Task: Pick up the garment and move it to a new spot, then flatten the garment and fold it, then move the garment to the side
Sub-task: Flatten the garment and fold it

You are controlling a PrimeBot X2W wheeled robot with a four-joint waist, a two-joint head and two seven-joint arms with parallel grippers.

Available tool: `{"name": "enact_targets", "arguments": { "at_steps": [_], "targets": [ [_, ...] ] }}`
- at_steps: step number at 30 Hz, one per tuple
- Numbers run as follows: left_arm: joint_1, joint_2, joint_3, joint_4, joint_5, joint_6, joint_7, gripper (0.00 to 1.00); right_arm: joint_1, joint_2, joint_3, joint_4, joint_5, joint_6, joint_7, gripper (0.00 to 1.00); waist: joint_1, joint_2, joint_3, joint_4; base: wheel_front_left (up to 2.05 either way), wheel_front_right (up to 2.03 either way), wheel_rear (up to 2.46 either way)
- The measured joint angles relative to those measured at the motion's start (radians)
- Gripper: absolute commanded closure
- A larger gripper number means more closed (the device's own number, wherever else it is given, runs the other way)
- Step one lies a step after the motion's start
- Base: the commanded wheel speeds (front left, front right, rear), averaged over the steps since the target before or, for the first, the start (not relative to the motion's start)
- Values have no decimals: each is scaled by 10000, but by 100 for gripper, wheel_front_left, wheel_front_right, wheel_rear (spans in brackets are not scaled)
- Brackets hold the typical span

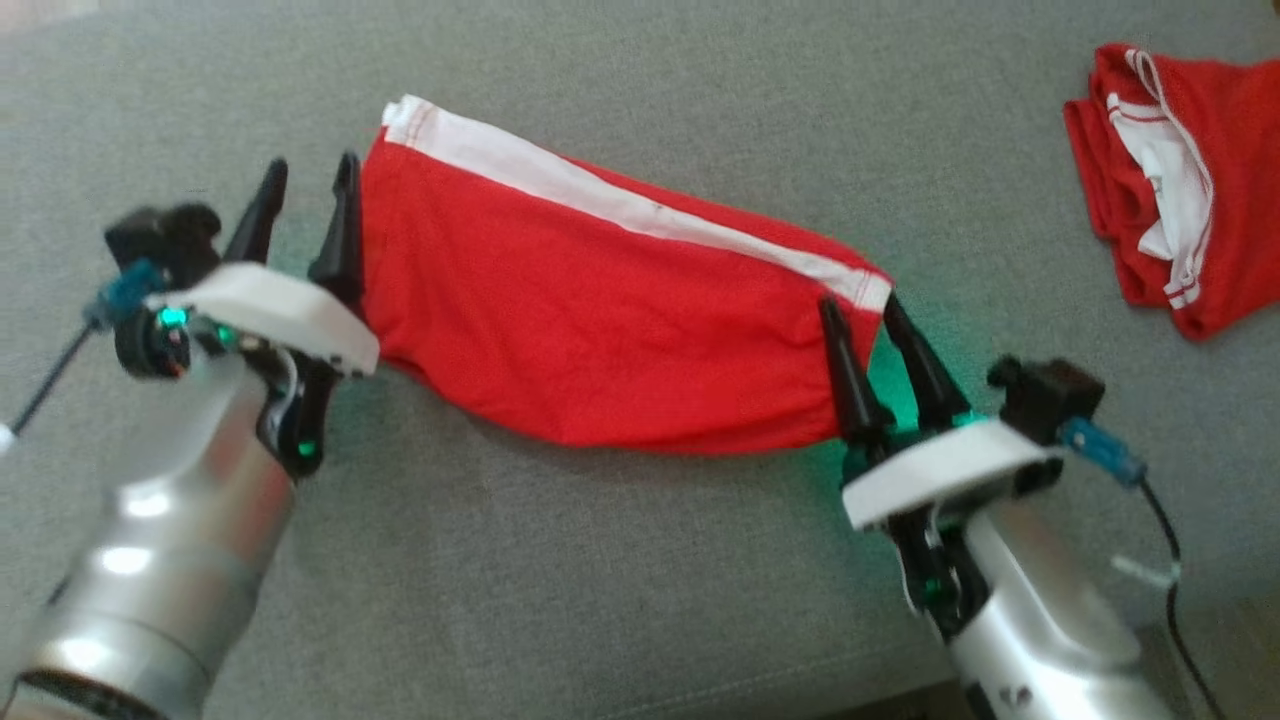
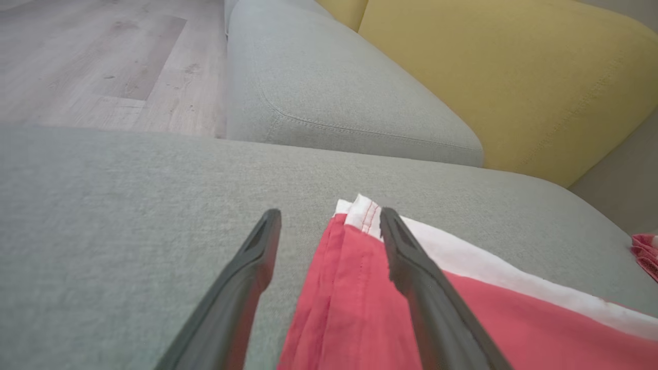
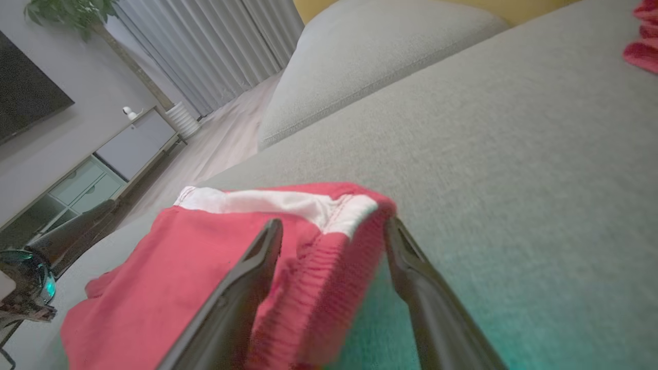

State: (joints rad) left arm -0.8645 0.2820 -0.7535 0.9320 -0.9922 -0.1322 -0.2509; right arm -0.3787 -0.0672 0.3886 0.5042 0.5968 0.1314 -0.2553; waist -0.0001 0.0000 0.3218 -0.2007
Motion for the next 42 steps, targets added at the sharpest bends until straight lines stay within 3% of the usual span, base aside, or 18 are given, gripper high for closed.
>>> {"name": "enact_targets", "arguments": {
  "at_steps": [6, 12, 23, 24, 25, 26, 33, 42],
  "targets": [
    [1400, -437, 1423, -385, 1509, 203, -12, 0, 756, 23, -422, 50, -125, 0, 0, 0, -1, 0, -398, 132, 0, 0, 0],
    [2154, -803, 2094, -303, 2562, 374, -12, 0, 999, 36, -963, -102, -458, 0, 0, 0, 0, 0, -509, 28, 0, 0, 0],
    [1823, -876, 2249, 995, 4063, 1062, -102, 0, 1062, 71, -1916, -476, -1133, 0, 0, 0, 0, 0, -384, -233, 0, 0, 0],
    [1738, -917, 2226, 1151, 4100, 1064, -104, 7, 1061, 71, -1971, -510, -1220, 0, 0, 0, 0, 1, -381, -235, 0, 0, 0],
    [1660, -972, 2173, 1327, 4142, 1062, -123, 58, 1061, 71, -2010, -533, -1285, 0, 0, 0, 1, 0, -384, -233, 0, 0, 0],
    [1610, -1012, 2163, 1448, 4142, 1058, -144, 100, 1061, 77, -2044, -545, -1315, 0, 0, 0, 1, 0, -395, -226, 0, 0, 0],
    [1620, -1256, 2276, 1601, 4205, 1162, -125, 100, 1069, 84, -2188, -560, -1473, 0, 0, 0, 2, 0, -649, -38, 0, 0, 0],
    [3729, -1415, 3202, 81, 4514, 1638, -86, 100, 1565, 96, -2336, -420, -1586, 0, 0, 0, 1, 0, -1330, 751, 0, 0, 0]
  ]
}}
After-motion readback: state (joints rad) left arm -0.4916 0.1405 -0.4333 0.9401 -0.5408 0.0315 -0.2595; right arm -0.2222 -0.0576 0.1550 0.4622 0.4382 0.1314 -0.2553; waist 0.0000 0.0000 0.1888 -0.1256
